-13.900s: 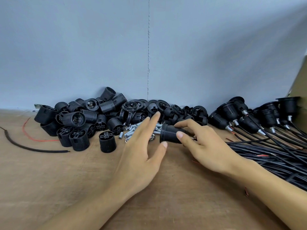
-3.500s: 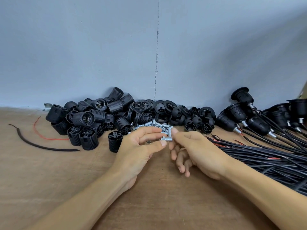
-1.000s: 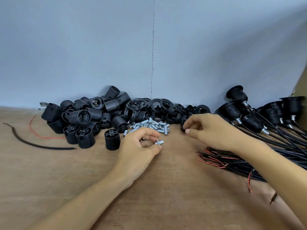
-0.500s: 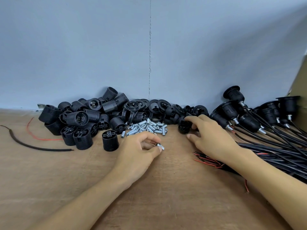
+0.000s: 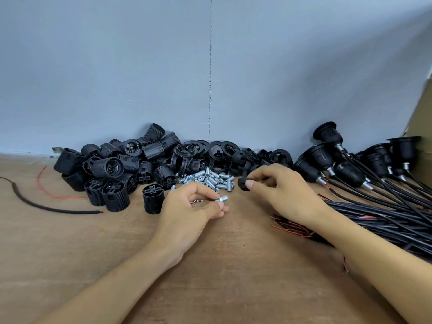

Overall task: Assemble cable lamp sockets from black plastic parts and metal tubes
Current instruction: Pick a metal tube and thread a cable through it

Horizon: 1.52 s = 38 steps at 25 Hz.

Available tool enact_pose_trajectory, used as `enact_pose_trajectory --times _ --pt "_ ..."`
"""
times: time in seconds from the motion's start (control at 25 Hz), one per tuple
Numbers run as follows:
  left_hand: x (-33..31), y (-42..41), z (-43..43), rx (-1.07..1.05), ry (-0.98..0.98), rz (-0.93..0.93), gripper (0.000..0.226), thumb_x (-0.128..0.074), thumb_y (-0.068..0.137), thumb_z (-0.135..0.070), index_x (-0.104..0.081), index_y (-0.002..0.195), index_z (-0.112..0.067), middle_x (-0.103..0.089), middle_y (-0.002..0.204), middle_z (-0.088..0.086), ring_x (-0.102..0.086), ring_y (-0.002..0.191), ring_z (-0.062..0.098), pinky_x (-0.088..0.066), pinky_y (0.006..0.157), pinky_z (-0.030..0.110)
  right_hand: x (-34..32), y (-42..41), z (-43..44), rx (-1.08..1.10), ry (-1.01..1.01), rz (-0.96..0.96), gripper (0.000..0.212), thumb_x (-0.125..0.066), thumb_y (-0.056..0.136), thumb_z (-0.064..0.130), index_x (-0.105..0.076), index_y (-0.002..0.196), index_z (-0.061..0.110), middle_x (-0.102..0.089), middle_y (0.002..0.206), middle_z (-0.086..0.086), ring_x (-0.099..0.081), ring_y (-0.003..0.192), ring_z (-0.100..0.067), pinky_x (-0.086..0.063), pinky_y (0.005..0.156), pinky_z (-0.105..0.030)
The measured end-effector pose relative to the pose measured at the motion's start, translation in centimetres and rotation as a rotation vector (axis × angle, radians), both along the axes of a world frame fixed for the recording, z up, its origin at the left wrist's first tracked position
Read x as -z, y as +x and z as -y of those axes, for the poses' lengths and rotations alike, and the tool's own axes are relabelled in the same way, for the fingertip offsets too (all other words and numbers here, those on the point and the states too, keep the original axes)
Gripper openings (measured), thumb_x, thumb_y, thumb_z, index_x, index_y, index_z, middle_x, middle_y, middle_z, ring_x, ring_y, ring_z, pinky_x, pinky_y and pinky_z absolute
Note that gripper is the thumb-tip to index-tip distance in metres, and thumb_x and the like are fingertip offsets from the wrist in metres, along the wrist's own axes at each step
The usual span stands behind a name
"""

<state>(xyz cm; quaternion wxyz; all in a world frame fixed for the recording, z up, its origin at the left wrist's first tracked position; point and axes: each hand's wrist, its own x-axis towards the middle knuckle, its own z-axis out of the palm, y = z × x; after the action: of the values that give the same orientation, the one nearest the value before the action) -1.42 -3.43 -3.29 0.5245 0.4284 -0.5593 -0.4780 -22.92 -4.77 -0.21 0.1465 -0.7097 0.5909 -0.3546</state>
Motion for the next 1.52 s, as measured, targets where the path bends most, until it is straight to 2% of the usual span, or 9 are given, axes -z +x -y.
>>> enact_pose_trajectory --times 0.08,0.16,0.32,0.44,0.56,0.68,0.92,1.32,1.52 --pt "-0.1 0.1 0.0 0.006 0.002 -0.022 0.023 -0.076 0.081 0.011 -0.071 0.096 -0.006 -0.077 0.086 0.003 -0.078 0.080 0.024 -0.062 0.073 0.025 -0.3 1.1 -0.6 -0.083 0.167 0.333 0.009 -0.066 0.096 0.031 -0.071 0.092 0.024 -0.073 0.082 0.006 -0.065 0.069 -0.002 -0.047 0.072 -0.017" --pt "-0.2 0.2 0.0 0.009 0.004 -0.015 0.027 -0.074 0.082 0.011 -0.074 0.100 -0.010 -0.077 0.088 0.000 -0.077 0.080 0.021 -0.059 0.071 0.020 -0.3 2.2 -1.3 -0.170 0.317 0.598 0.012 -0.064 0.097 0.024 -0.068 0.095 0.013 -0.076 0.092 -0.010 -0.073 0.078 -0.014 -0.056 0.073 -0.023" --pt "-0.3 0.0 0.0 -0.043 -0.040 0.156 0.033 -0.071 0.090 -0.003 -0.075 0.103 -0.034 -0.072 0.083 -0.021 -0.063 0.070 0.000 -0.049 0.070 0.010 0.2 3.0 -1.6 -0.259 0.452 0.894 0.008 -0.065 0.095 0.012 -0.066 0.098 0.005 -0.074 0.099 -0.013 -0.074 0.100 -0.029 -0.061 0.083 -0.031" --pt "-0.2 -0.2 -0.2 -0.043 -0.069 0.222 0.038 -0.071 0.090 -0.005 -0.071 0.107 -0.039 -0.072 0.091 -0.019 -0.063 0.081 -0.001 -0.047 0.076 0.013 0.1 3.0 -1.5 -0.322 0.510 1.029 0.009 -0.066 0.091 0.013 -0.064 0.097 0.007 -0.076 0.102 -0.012 -0.072 0.105 -0.032 -0.061 0.081 -0.031" --pt "-0.3 -0.4 -0.4 -0.101 -0.137 0.280 0.040 -0.073 0.087 -0.002 -0.074 0.111 -0.033 -0.073 0.090 -0.016 -0.063 0.082 -0.003 -0.045 0.074 0.006 0.1 3.0 -1.4 -0.378 0.535 1.063 0.017 -0.069 0.086 0.018 -0.064 0.098 0.007 -0.073 0.114 -0.017 -0.070 0.109 -0.032 -0.060 0.084 -0.032" --pt "-0.5 -0.3 -0.5 -0.152 -0.176 0.299 0.037 -0.074 0.085 -0.002 -0.074 0.096 -0.037 -0.071 0.088 -0.025 -0.063 0.083 -0.005 -0.043 0.072 0.003 0.1 2.9 -1.3 -0.326 0.506 1.066 0.019 -0.070 0.084 0.020 -0.065 0.097 0.006 -0.074 0.113 -0.016 -0.071 0.107 -0.031 -0.061 0.084 -0.033" --pt "-0.5 -0.2 -0.6 -0.151 -0.188 0.106 0.017 -0.079 0.081 0.003 -0.074 0.082 -0.014 -0.077 0.079 -0.007 -0.072 0.075 0.000 -0.049 0.067 0.006 0.3 2.7 -1.3 -0.245 0.581 1.064 0.022 -0.071 0.083 0.018 -0.070 0.097 0.002 -0.076 0.103 -0.015 -0.073 0.101 -0.030 -0.062 0.081 -0.033" --pt "-0.3 0.0 -0.2 -0.166 -0.214 0.037 0.016 -0.084 0.077 -0.002 -0.075 0.080 -0.016 -0.078 0.081 -0.004 -0.074 0.079 0.009 -0.052 0.070 0.011 0.4 3.0 -1.6 -0.323 0.585 1.007 0.021 -0.076 0.076 0.017 -0.064 0.088 0.005 -0.074 0.112 -0.018 -0.072 0.106 -0.029 -0.060 0.086 -0.032" --pt "-0.2 0.2 0.0 -0.138 -0.159 0.003 0.016 -0.085 0.077 -0.004 -0.079 0.081 -0.018 -0.079 0.082 -0.003 -0.076 0.080 0.011 -0.054 0.073 0.013 0.8 3.1 -1.6 -0.319 0.516 1.026 0.048 -0.079 0.076 0.014 -0.056 0.118 0.005 -0.075 0.112 -0.014 -0.073 0.103 -0.032 -0.061 0.085 -0.035"
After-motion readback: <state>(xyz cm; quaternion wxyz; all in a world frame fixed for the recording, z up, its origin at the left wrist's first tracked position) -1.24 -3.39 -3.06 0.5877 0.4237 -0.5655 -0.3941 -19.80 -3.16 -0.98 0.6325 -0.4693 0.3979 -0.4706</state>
